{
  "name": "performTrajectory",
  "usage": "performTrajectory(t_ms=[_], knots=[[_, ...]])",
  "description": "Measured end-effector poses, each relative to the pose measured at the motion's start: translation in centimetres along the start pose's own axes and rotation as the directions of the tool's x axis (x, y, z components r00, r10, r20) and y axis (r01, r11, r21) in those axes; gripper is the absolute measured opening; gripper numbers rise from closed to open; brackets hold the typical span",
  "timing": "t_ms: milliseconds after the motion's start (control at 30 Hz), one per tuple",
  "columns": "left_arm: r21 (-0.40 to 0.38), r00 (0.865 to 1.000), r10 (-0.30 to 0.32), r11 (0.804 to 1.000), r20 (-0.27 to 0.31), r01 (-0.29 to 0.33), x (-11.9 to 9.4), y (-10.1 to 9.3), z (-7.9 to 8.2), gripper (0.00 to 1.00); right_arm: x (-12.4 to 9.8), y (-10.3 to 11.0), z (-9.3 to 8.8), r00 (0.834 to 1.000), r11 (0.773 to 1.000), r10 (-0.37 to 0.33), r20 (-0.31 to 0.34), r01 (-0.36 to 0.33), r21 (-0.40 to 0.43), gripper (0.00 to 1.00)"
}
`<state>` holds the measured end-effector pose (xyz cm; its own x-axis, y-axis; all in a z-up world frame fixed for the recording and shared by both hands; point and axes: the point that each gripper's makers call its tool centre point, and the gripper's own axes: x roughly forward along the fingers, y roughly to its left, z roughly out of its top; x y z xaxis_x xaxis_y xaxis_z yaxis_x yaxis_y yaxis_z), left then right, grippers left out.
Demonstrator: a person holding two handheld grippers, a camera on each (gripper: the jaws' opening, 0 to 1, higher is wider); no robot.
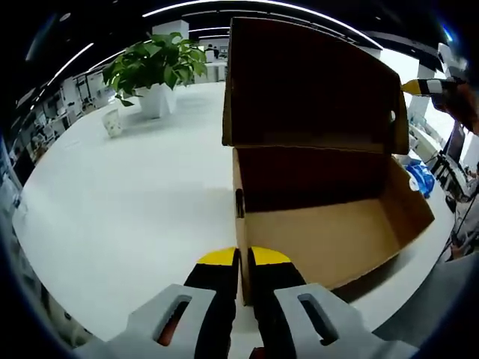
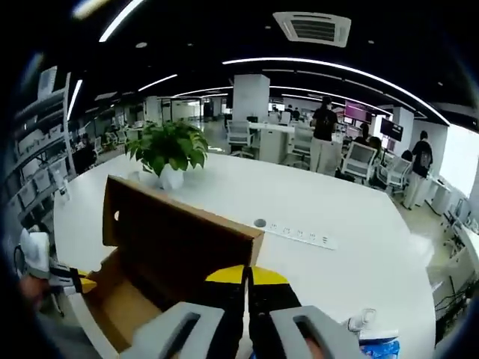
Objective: Operate the shoe box by opening the lid, removing the specified soft item, and placing it in the target area until the item is outside and the box remains undamaged.
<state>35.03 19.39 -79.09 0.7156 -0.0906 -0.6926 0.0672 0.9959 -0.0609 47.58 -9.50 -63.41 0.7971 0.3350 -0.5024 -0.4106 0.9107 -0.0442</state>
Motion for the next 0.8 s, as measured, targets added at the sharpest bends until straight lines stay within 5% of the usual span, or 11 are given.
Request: performTrajectory(t_ms=[800], knots=[[-0.033, 1.0, -0.013, 0.999, 0.008, 0.013, -0.1, -0.2, 0.1, 0.03, -3.2, 1.6, -2.0, 1.0, 1.0, 0.004, 0.022, -0.004, -0.002, 0.0]])
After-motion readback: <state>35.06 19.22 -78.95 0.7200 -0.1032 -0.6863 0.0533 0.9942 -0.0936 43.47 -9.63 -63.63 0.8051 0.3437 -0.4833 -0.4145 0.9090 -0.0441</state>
